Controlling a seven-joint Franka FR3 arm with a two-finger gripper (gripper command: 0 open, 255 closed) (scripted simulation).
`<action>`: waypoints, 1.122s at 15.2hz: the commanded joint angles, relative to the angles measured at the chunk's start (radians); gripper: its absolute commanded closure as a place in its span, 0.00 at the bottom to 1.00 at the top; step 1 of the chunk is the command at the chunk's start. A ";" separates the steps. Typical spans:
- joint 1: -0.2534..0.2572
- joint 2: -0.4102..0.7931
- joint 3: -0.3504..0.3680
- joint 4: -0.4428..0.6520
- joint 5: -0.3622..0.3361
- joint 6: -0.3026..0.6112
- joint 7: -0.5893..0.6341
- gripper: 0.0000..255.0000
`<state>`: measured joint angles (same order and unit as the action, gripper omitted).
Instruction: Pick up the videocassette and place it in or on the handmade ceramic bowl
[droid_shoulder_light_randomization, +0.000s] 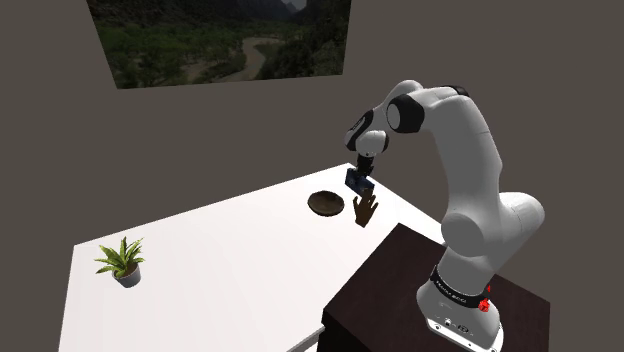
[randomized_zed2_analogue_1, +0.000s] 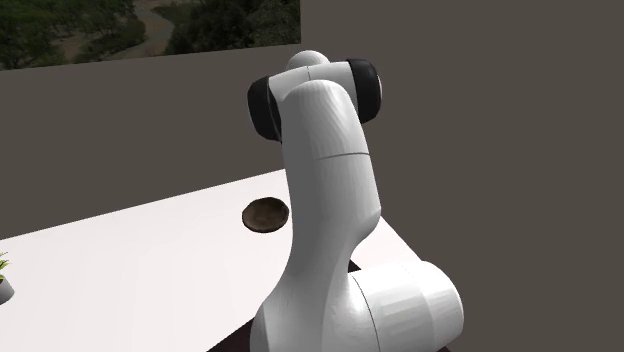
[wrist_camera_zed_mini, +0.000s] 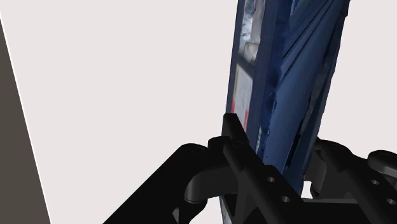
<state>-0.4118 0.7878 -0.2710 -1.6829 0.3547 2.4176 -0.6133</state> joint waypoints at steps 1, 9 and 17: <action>0.000 0.001 0.001 0.000 0.000 0.000 0.000 1.00; 0.011 -0.051 -0.014 -0.014 -0.015 -0.037 0.010 1.00; 0.027 -0.127 -0.037 -0.025 -0.041 -0.102 0.028 1.00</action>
<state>-0.3856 0.6674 -0.3054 -1.7107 0.3168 2.3250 -0.5879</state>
